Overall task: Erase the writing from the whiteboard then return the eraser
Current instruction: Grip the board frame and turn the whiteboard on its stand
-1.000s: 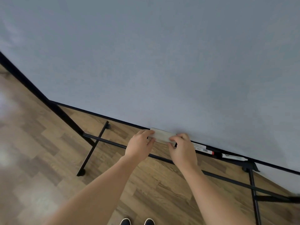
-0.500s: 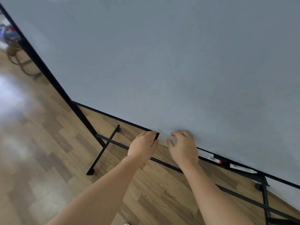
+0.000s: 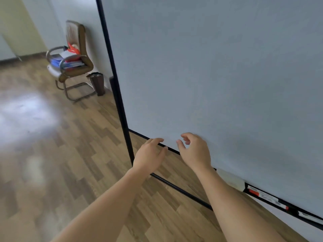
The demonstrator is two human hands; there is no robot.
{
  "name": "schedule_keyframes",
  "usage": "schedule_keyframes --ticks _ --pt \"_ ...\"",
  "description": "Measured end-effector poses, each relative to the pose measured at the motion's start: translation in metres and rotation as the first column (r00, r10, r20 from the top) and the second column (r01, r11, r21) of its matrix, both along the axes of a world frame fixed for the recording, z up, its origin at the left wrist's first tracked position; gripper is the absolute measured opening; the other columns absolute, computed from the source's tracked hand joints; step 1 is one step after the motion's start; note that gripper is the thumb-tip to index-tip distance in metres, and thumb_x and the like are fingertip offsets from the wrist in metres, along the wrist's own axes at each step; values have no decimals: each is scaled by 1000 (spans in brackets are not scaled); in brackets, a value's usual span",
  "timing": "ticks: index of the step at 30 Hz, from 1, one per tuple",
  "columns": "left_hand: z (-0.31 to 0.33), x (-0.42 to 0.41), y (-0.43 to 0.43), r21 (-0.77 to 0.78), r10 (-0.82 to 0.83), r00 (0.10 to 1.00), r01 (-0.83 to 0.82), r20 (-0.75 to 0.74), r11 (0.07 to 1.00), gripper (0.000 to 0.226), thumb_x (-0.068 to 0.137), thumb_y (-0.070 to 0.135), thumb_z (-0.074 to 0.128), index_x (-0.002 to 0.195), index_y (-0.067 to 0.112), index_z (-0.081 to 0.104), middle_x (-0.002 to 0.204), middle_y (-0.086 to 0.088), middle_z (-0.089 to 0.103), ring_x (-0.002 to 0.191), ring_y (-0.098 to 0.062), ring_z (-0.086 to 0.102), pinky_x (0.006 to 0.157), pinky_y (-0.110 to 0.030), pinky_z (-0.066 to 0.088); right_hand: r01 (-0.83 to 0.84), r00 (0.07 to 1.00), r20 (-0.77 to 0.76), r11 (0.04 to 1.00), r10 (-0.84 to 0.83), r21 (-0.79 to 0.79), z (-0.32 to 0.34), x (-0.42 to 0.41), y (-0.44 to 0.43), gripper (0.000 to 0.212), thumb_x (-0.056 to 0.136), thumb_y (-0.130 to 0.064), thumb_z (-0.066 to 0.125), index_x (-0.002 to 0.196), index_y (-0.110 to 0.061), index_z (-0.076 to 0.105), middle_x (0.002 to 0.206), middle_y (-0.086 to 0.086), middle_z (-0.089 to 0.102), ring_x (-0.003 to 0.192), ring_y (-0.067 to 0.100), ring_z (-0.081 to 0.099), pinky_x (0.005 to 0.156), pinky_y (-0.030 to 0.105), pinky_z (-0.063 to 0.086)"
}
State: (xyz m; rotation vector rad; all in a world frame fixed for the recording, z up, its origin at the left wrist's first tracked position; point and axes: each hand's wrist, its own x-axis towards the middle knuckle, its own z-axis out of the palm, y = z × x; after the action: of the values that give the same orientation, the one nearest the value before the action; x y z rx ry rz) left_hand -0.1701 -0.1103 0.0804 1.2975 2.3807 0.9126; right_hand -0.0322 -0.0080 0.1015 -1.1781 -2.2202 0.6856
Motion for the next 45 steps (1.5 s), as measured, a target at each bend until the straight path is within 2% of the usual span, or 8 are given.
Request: schedule_keyframes --ticks 6,15,22,27,31,35,41,45 --pt "35 -114 -67 85 52 998 -50 -18 995 46 99 42 53 143 29 50 143 7 55 128 -14 54 102 -33 45 0 994 -111 1000 0 2 33 -109 -52 31 94 -39 61 120 -22 65 110 -5 69 95 9 64 78 25 56" --pt "56 -230 -105 172 107 993 -114 50 978 46 97 42 57 140 27 53 135 8 60 121 -10 56 102 -35 49 5 974 -224 998 7 55 74 -229 -79 30 93 -37 63 118 -20 66 104 -3 72 90 10 66 78 29 58" --pt "56 -305 -72 199 53 991 -77 123 977 51 93 40 64 141 25 52 134 10 61 117 -7 58 100 -34 51 54 953 -302 993 -19 105 89 -295 -54 28 92 -34 66 115 -17 67 100 -2 72 87 10 67 76 24 55" --pt "63 -349 -25 194 -36 978 -4 204 981 56 89 40 69 141 27 53 132 16 61 114 -4 59 92 -26 50 173 899 -425 978 -107 120 88 -338 -27 27 91 -32 68 112 -14 69 100 -2 73 89 12 70 80 31 58" --pt "70 -377 16 181 -144 961 103 235 978 64 83 40 77 141 27 53 131 16 62 113 -5 62 91 -27 53 249 862 -488 955 -141 163 91 -359 -13 26 89 -29 70 109 -13 69 99 0 73 87 13 71 77 36 60" --pt "68 -395 47 215 -251 908 185 335 959 69 76 33 86 138 25 56 127 17 65 110 -2 65 83 -16 52 332 838 -521 910 -164 247 98 -370 -4 27 88 -27 72 109 -10 69 96 2 73 83 15 71 71 36 61" --pt "45 -420 84 213 -394 784 331 481 919 66 67 30 89 128 23 65 118 13 73 106 -5 70 95 -37 57 448 819 -521 836 -242 316 98 -389 -5 32 87 -33 72 108 -10 69 90 1 73 77 18 70 68 40 61" --pt "31 -432 101 219 -477 663 437 577 872 58 70 20 89 124 22 68 117 10 75 107 -9 71 95 -37 57 561 752 -556 786 -353 260 100 -410 -14 38 84 -40 76 110 -13 69 92 -3 74 80 9 71 71 31 61"
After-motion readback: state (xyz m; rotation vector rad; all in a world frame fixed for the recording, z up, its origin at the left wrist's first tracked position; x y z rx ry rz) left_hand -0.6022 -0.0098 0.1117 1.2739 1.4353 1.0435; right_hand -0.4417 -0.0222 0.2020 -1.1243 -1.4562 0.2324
